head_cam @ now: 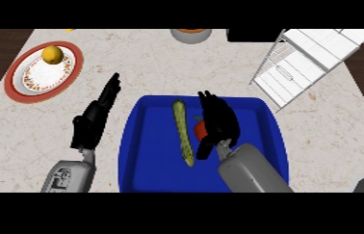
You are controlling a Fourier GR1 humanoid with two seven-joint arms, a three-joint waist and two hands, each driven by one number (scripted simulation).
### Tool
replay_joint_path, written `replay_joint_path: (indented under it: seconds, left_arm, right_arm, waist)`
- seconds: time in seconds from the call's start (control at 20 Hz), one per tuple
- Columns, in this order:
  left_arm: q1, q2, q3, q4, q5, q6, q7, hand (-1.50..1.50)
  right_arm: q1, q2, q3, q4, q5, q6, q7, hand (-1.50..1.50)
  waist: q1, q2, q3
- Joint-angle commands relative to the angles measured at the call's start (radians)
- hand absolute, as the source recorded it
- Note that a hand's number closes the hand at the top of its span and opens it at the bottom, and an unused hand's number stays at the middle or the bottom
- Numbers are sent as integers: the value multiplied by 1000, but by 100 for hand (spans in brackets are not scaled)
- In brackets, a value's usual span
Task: Pick the bell pepper from the tray and place it in the tiered shelf
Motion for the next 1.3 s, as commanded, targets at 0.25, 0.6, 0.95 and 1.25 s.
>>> replay_joint_path:
  seconds: [0.25,0.6,0.95,1.25]
  left_arm:
    - [-6,57,63,29,56,-88,-11,0]
    - [37,-14,1,-60,-15,-13,33,0]
    - [32,-2,23,-35,-1,-20,17,0]
    - [56,24,61,-15,21,-31,-17,0]
  right_arm:
    - [20,-32,24,43,57,50,-91,150]
    - [89,-3,45,23,157,-35,-141,150]
    - [327,-279,131,-328,7,49,-428,150]
    - [545,-495,27,-625,-209,28,-710,150]
  waist:
    - [0,0,0]
    - [-3,-1,0]
    - [-35,-10,1]
    - [-55,-10,0]
